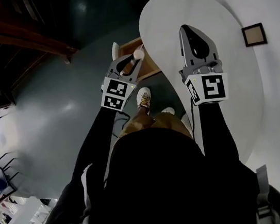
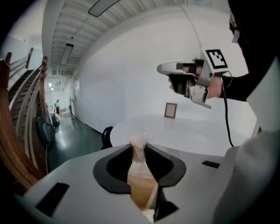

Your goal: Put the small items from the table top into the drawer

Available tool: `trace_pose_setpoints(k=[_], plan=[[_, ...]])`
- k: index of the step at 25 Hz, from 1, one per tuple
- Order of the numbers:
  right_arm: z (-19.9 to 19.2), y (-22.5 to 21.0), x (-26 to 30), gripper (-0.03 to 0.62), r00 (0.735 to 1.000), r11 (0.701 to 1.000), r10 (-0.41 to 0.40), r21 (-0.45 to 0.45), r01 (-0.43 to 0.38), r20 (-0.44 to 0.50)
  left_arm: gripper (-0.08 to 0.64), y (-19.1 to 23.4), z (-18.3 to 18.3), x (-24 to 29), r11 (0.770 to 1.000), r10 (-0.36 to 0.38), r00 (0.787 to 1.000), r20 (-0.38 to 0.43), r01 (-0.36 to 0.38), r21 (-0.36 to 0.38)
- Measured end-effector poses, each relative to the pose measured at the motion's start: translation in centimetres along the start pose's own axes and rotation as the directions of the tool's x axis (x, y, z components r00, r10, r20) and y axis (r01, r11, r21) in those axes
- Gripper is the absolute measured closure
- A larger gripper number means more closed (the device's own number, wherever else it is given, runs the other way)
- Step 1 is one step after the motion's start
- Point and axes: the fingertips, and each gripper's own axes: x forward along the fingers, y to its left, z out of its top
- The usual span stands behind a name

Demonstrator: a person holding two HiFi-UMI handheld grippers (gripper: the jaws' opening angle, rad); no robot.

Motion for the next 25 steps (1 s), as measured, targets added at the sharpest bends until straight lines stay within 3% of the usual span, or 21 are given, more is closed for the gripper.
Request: trace_pose_setpoints(k=[8, 13, 25], plan=[[-0.8, -1.0, 0.1, 0.565, 0.999, 0.999, -0.035, -0.011, 0.035, -0.023, 0.438, 1.3, -8.7, 3.2, 0.998, -0.009, 0.980, -0.199, -0.003, -0.059], [-0.9, -1.8, 0.1, 0.565, 0.998, 0.998, -0.061, -0.021, 0.060, -0.030, 0.420, 1.1, -11.4, 4.8, 0.997, -0.041, 0.957, -0.288, 0.023, -0.068], [-1.0, -3.1, 0.3, 0.565, 0.996, 0.996, -0.086, -0.032, 0.085, -0.035, 0.377, 0.6, -11.8, 6.2, 0.997, -0.076, 0.948, -0.309, 0.070, -0.028]])
